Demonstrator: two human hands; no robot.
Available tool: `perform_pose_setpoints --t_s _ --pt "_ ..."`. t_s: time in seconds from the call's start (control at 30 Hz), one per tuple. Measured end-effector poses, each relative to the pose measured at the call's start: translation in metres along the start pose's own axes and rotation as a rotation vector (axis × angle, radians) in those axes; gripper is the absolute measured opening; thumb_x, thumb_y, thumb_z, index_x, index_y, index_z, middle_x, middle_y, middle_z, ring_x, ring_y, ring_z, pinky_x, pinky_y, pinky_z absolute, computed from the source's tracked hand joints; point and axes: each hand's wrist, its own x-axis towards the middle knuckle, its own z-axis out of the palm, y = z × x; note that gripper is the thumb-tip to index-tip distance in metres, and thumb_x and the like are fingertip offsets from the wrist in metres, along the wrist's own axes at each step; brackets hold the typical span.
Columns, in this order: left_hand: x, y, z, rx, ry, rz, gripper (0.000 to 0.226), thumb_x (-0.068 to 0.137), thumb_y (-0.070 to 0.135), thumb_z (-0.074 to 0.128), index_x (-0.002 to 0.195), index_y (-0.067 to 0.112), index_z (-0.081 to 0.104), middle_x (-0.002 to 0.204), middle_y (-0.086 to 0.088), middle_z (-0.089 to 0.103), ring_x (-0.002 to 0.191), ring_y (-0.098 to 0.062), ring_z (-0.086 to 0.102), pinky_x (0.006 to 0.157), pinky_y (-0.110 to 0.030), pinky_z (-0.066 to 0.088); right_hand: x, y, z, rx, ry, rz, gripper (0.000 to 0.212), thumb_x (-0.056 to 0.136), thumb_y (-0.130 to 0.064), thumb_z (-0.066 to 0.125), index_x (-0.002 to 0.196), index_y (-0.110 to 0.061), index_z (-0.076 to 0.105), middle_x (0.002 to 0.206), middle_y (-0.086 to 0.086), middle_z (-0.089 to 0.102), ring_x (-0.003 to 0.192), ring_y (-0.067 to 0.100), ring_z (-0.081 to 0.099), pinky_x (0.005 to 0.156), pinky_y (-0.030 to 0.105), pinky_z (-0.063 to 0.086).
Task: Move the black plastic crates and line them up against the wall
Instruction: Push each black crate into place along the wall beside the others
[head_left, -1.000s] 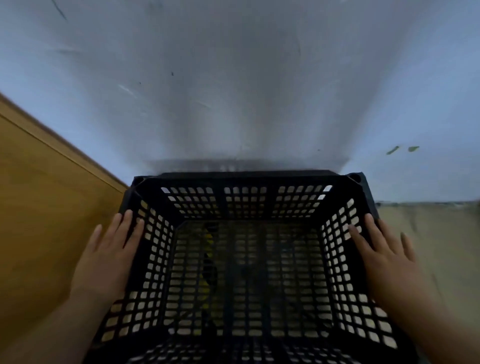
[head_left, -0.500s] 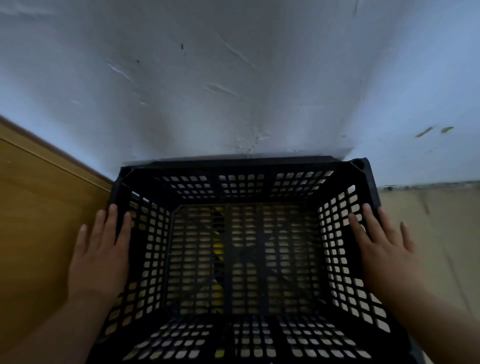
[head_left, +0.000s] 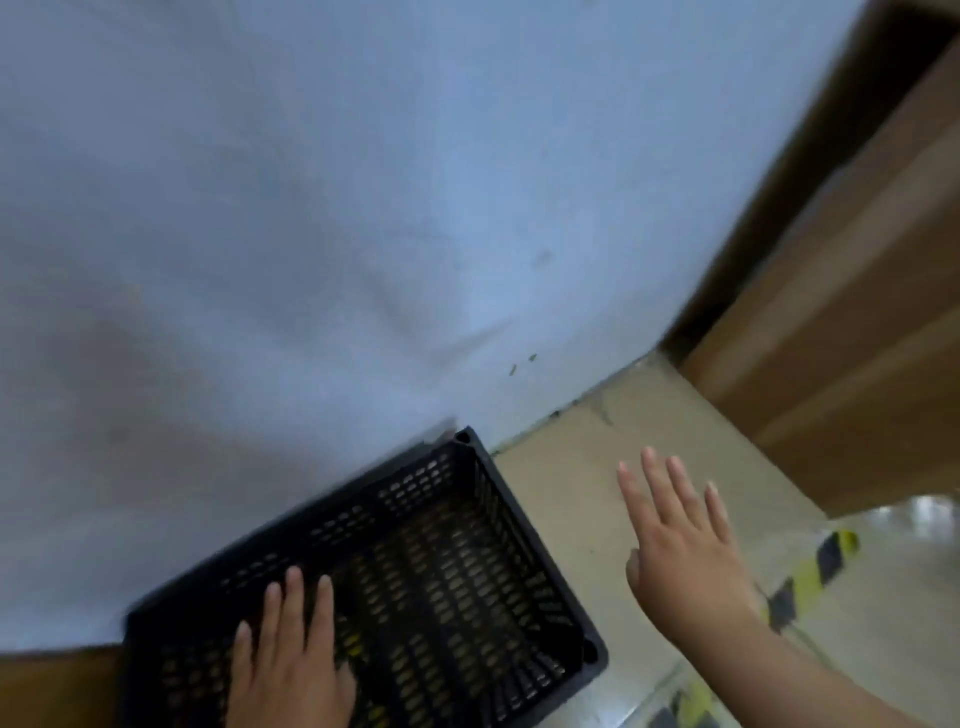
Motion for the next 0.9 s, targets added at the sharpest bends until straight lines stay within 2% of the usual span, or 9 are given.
perform_pose_setpoints --t_s 0.17,0.27,0.37,0.43,0.57,0.63,0.7,0.8,0.9 --pt "0.021 0.098 -0.072 -0.035 0.131 0.212 0.089 0.050 0.046 0.035 0.133 0.016 0.033 0.120 -0.020 0.058 0.109 -0.036 0.040 0.111 -0.041 0.013 -0.047 0.117 -0.067 0.008 -0.026 0.348 0.099 0.059 -0.020 0.071 0.146 -0.020 0.023 0.154 0.004 0.021 0.144 0.021 0.019 0.108 0.036 -0.019" --pt "0.028 0.178 -0.111 -0.064 0.189 0.338 0.084 0.047 0.048 0.035 0.122 0.010 0.039 0.121 -0.024 0.042 0.107 -0.041 0.038 0.114 -0.035 -0.014 -0.092 0.200 -0.076 -0.044 -0.018 0.508 0.096 0.070 -0.017 0.065 0.148 -0.021 0.007 0.157 0.004 0.005 0.145 0.017 -0.015 0.105 0.036 -0.026" --pt "0.022 0.274 -0.132 0.031 0.319 0.475 0.067 0.075 0.036 0.033 0.136 0.010 0.035 0.131 -0.024 0.041 0.123 -0.041 0.035 0.116 -0.043 0.002 -0.151 0.293 -0.070 0.002 -0.046 0.656 0.099 0.039 -0.012 0.081 0.133 -0.014 0.051 0.141 0.010 0.049 0.139 0.021 0.016 0.111 0.040 0.000" --pt "0.014 0.340 -0.118 0.109 0.447 0.640 0.062 0.083 0.031 0.035 0.141 0.010 0.030 0.141 -0.021 0.036 0.127 -0.039 0.038 0.113 -0.047 0.017 -0.198 0.357 -0.065 0.000 -0.051 0.734 0.097 0.035 -0.012 0.081 0.128 -0.012 0.056 0.137 0.011 0.053 0.132 0.025 0.029 0.110 0.039 0.003" --pt "-0.023 0.517 -0.111 0.071 0.351 0.783 0.076 0.078 0.055 0.023 0.145 0.021 0.017 0.156 -0.009 0.013 0.115 -0.038 0.045 0.116 -0.043 0.003 -0.298 0.480 -0.066 -0.061 -0.080 0.941 0.095 0.034 -0.015 0.081 0.126 -0.012 0.058 0.134 0.011 0.056 0.128 0.028 0.044 0.107 0.042 0.011" --pt "-0.066 0.615 -0.143 0.042 0.279 0.838 0.077 0.067 0.049 0.033 0.136 0.016 0.029 0.143 -0.016 0.032 0.111 -0.034 0.046 0.107 -0.050 0.020 -0.349 0.538 -0.083 -0.048 -0.108 1.052 0.094 0.046 -0.017 0.080 0.135 -0.014 0.049 0.145 0.008 0.041 0.131 0.029 0.045 0.107 0.043 0.016" --pt "-0.118 0.697 -0.168 0.025 0.203 0.922 0.077 0.053 0.046 0.034 0.122 0.013 0.041 0.128 -0.020 0.055 0.110 -0.032 0.048 0.098 -0.052 0.025 -0.397 0.593 -0.094 -0.040 -0.081 1.135 0.090 0.071 -0.018 0.066 0.147 -0.020 0.018 0.154 0.003 0.005 0.145 0.026 0.019 0.115 0.044 0.008" --pt "-0.165 0.794 -0.184 0.001 0.235 0.994 0.077 0.050 0.041 0.056 0.121 0.013 0.045 0.126 -0.021 0.058 0.119 -0.030 0.037 0.113 -0.042 0.008 -0.454 0.659 -0.100 -0.035 -0.082 1.200 0.089 0.061 -0.013 0.072 0.143 -0.017 0.036 0.152 0.009 0.031 0.139 0.027 0.032 0.113 0.049 0.023" --pt "-0.188 0.870 -0.203 0.069 0.207 1.012 0.096 0.036 0.033 0.085 0.124 0.010 0.053 0.131 -0.019 0.055 0.127 -0.029 0.039 0.101 -0.041 0.019 -0.487 0.709 -0.103 0.026 -0.137 1.201 0.083 0.082 -0.013 0.051 0.149 -0.021 0.001 0.157 0.004 -0.005 0.146 0.023 -0.003 0.116 0.045 -0.004"
